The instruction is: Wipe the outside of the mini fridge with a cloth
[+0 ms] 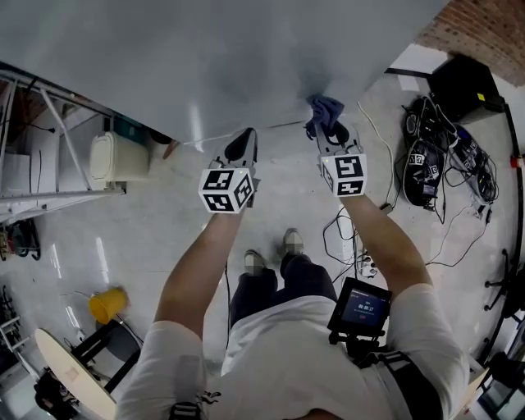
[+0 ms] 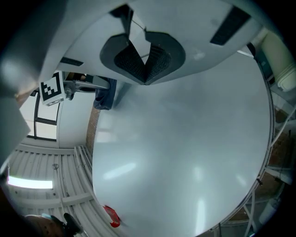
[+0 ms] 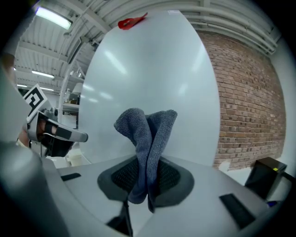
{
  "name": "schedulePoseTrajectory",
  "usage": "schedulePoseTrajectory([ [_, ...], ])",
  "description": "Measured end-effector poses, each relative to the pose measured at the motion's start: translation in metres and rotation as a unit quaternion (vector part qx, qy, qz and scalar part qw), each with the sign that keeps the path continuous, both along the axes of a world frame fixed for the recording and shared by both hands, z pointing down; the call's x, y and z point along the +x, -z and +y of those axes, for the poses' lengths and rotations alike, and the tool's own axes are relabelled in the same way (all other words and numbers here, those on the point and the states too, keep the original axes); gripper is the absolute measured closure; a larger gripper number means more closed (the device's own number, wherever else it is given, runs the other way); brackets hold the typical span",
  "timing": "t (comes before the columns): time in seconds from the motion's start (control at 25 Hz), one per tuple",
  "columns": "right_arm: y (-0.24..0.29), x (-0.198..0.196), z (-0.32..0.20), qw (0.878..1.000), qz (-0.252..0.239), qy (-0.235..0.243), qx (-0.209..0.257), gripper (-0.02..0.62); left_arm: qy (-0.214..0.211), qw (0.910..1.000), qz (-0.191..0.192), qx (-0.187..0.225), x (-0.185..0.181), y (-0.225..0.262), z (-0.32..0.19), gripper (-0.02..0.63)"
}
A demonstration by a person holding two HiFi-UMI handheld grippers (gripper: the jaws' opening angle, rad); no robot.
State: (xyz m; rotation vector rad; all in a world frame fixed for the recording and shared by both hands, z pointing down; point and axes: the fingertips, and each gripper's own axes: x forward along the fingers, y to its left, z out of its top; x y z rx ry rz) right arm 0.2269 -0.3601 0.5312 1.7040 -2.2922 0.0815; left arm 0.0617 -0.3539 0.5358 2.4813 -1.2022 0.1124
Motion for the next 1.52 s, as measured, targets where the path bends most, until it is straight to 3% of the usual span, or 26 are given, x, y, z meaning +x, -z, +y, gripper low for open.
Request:
schedulePoseTrajectory([
  [0.52, -0.128, -0.185, 0.017, 0.988, -0.027, 0.151, 0.002, 0.512, 0.090, 0.9956, 0.005, 0.026, -0.128, -0.118, 0.004, 0.606],
  [0.84, -0.165, -0.272, 0.014, 0.974, -0.043, 0.221, 0.026, 0.512, 0.119, 0.9903, 0.019, 0.068, -0.175, -0.156, -0.005, 0.606],
  [1.2, -0.220, -0.326, -0.005, 0.964, -0.035, 0.252, 0.078, 0.512, 0.149, 0.9787, 0.040, 0.135, -0.231, -0.209, -0.015, 0.606],
  [1.36, -0.224, -0.332, -0.013, 0.963, -0.026, 0.245, 0.110, 0.512, 0.152, 0.9742, 0.041, 0.162, -0.237, -0.218, -0.019, 0.606],
  [1.52, -0.233, -0.337, -0.014, 0.965, -0.013, 0.235, 0.113, 0.512, 0.147, 0.9748, 0.043, 0.162, -0.237, -0.227, -0.011, 0.606],
])
